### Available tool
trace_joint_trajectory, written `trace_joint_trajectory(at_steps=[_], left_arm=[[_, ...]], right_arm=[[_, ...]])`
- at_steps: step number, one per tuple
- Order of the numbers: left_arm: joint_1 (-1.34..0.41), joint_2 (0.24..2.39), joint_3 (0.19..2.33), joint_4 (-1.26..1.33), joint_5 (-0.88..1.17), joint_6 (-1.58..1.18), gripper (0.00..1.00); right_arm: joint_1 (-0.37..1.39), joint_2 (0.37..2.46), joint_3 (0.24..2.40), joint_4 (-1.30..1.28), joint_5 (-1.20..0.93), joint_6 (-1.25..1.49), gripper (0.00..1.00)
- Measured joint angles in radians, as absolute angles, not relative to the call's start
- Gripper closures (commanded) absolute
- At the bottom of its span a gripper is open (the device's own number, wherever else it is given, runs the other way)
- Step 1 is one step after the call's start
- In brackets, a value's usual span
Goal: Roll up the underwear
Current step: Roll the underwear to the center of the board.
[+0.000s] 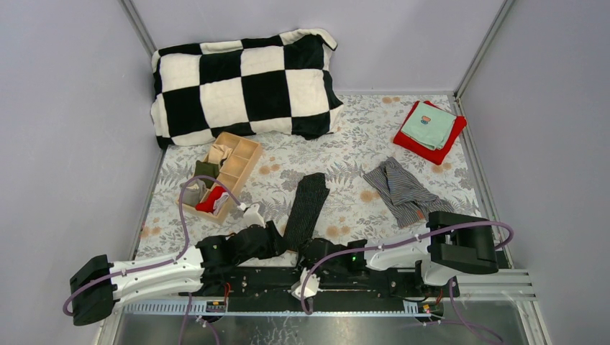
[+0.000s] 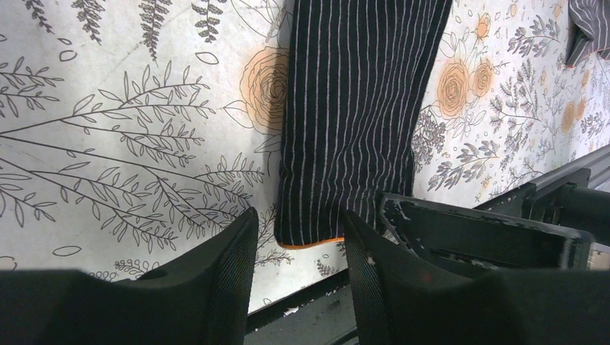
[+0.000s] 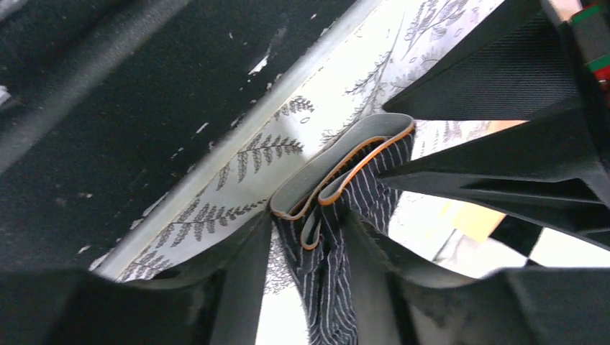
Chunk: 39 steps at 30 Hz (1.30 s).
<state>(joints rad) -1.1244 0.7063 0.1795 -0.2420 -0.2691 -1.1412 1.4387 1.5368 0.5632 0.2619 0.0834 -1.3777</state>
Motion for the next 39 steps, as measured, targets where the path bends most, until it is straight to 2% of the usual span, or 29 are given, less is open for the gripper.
trace_joint_trajectory(at_steps=[11, 15, 25, 35, 39], left_arm=[[-1.124, 0.668, 0.179, -0.247, -0.268, -1.142, 0.48], [-1.124, 0.659, 0.179, -0.247, -0.268, -1.142, 0.48], [-1.124, 0.651, 0.191, -0.277, -0.274, -1.142, 0.47], [-1.124, 0.642, 0.294, -0.326, -0.326, -1.115, 0.44], [-1.124, 0.683, 0.326, -0.324, -0.336, -1.074, 0.51]], right_arm=[[1.439, 1.57, 0.594, 0.221, 0.065, -1.347, 0.81], [1.439, 1.57, 0.593, 0.23, 0.066, -1.323, 0.99], [1.438, 1.524, 0.496, 0.389, 0.067, -1.147, 1.0], [1.436, 1.508, 0.422, 0.576, 0.067, -0.907, 1.0], [1.436, 1.502, 0.41, 0.618, 0.062, -0.852, 1.0]])
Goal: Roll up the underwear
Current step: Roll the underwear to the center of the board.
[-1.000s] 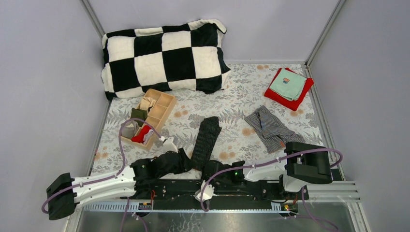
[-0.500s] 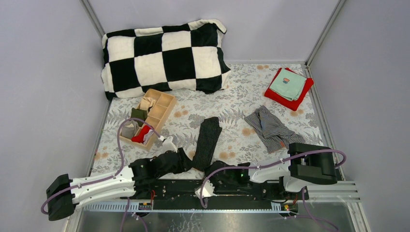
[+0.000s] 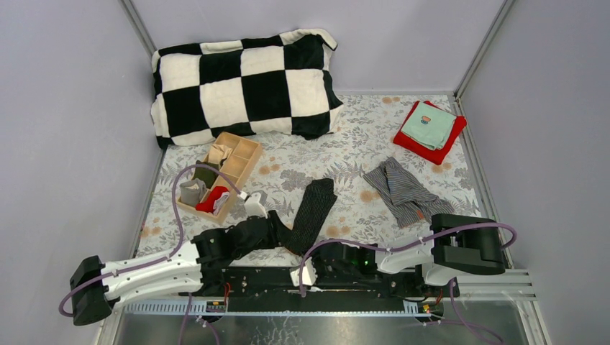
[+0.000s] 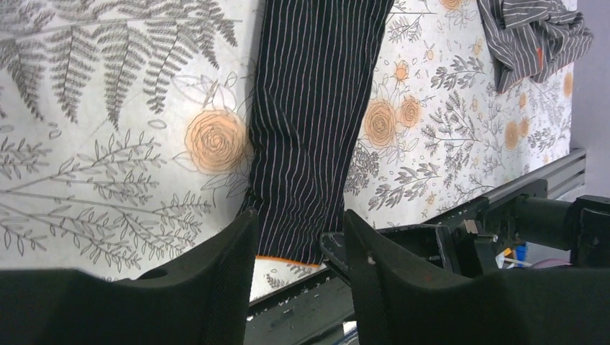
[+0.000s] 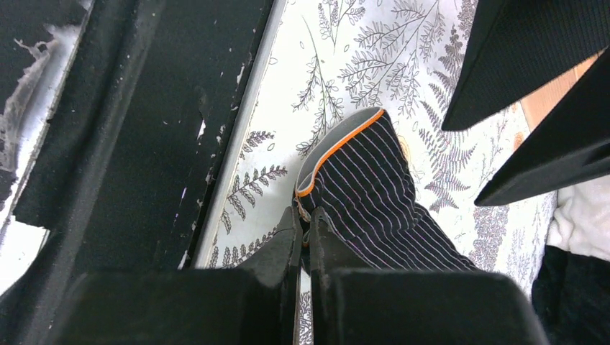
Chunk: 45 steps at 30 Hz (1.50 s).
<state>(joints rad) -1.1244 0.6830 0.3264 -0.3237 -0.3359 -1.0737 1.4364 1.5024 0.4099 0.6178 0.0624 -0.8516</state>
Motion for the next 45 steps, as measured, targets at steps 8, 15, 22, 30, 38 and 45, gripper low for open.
trace_joint_trajectory(at_steps=[8, 15, 22, 30, 38, 45], left_arm=[[-1.124, 0.792, 0.352, -0.212, -0.329, -0.952, 0.73], [-1.104, 0.884, 0.344, -0.052, -0.256, -0.894, 0.87], [-1.063, 0.961, 0.339, 0.043, -0.171, -0.851, 0.97], [-1.043, 1.014, 0.278, 0.093, -0.118, -0.839, 0.99], [-1.031, 1.061, 0.244, 0.121, -0.102, -0.839, 1.0], [-1.01, 1.061, 0.244, 0.124, -0.091, -0.836, 1.0]], right_arm=[[1.436, 1.468, 0.377, 0.645, 0.059, -0.818, 1.0], [1.436, 1.451, 0.352, 0.656, 0.06, -0.81, 1.0], [1.436, 1.439, 0.348, 0.662, 0.061, -0.807, 1.0], [1.436, 1.436, 0.348, 0.663, 0.062, -0.806, 1.0], [1.436, 1.431, 0.336, 0.667, 0.063, -0.794, 1.0], [1.436, 1.402, 0.304, 0.713, 0.075, -0.737, 1.0]])
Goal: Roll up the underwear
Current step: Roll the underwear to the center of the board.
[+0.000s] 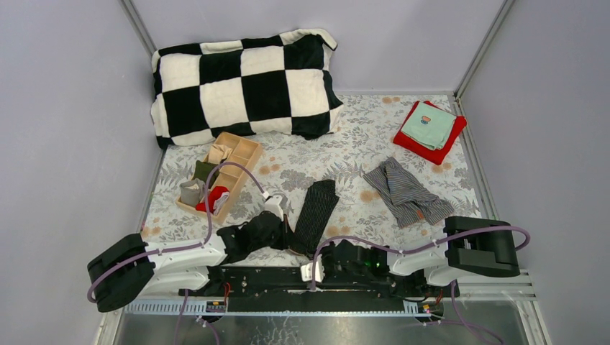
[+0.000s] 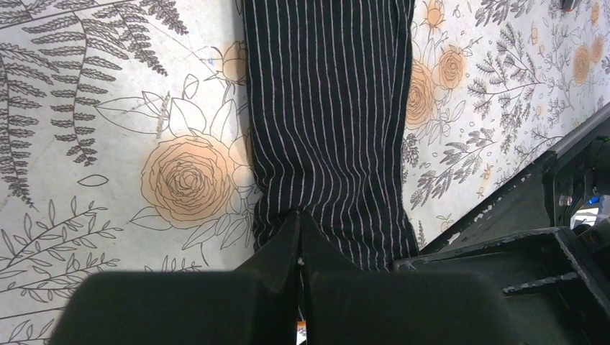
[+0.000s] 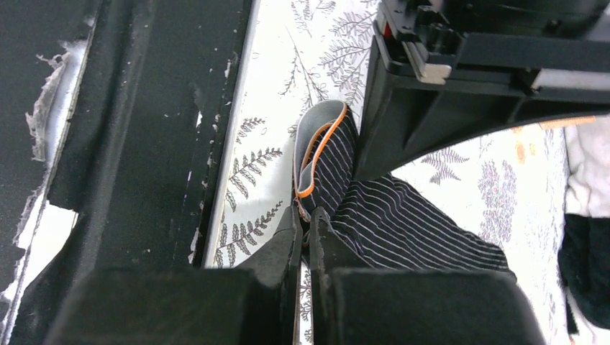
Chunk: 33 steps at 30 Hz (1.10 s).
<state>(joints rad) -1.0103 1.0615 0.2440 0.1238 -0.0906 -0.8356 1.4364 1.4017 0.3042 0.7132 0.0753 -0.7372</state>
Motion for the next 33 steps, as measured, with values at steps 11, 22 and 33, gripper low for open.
trace_joint_trajectory(at_steps=[11, 22, 33], left_arm=[[-0.96, 1.053, 0.273, 0.087, -0.085, -0.805, 1.0], [-0.902, 1.105, 0.355, 0.07, -0.052, -0.756, 1.0], [-0.829, 1.109, 0.411, 0.059, -0.03, -0.709, 1.0]], right_arm=[[1.436, 1.377, 0.245, 0.854, 0.151, -0.488, 1.0], [1.437, 1.377, 0.152, 1.026, 0.24, -0.168, 1.0], [1.437, 1.457, 0.046, 1.275, 0.382, 0.113, 1.0]])
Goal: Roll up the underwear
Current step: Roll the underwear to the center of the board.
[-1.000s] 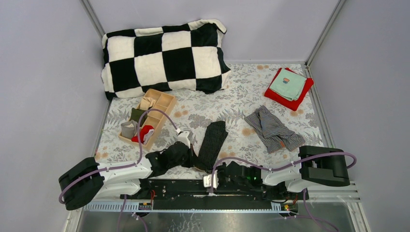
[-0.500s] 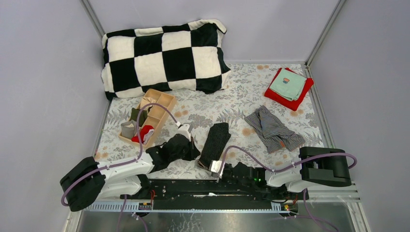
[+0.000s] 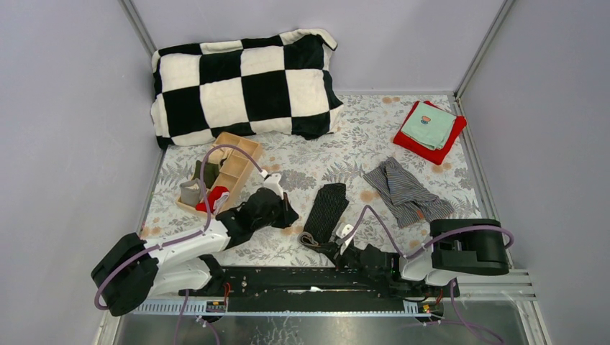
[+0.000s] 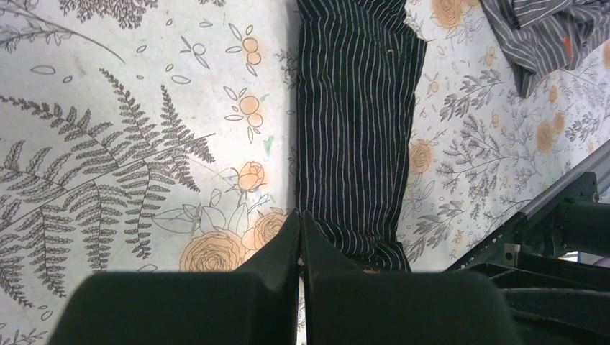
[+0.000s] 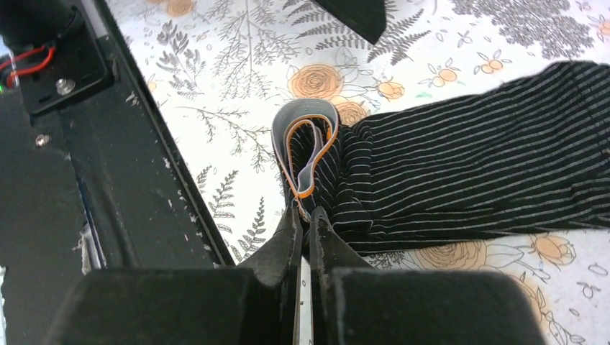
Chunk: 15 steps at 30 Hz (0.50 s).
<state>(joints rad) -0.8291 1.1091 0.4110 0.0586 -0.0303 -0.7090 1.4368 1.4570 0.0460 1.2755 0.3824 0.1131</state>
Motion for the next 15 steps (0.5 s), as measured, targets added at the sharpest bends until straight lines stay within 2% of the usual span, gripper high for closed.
trace_joint_trajectory(at_steps=[11, 13, 15], left_arm=[[-0.817, 1.118, 0.43, 0.072, 0.02, -0.668, 0.99], [-0.817, 1.126, 0.431, 0.075, 0.028, -0.661, 0.97], [-0.817, 1.131, 0.431, 0.075, 0.036, -0.656, 0.88]], right_arm=[[1.437, 1.598, 0.007, 1.469, 0.569, 0.405, 1.0], [1.437, 1.618, 0.006, 1.479, 0.603, 0.471, 1.0], [1.437, 1.623, 0.006, 1.477, 0.63, 0.529, 1.0]])
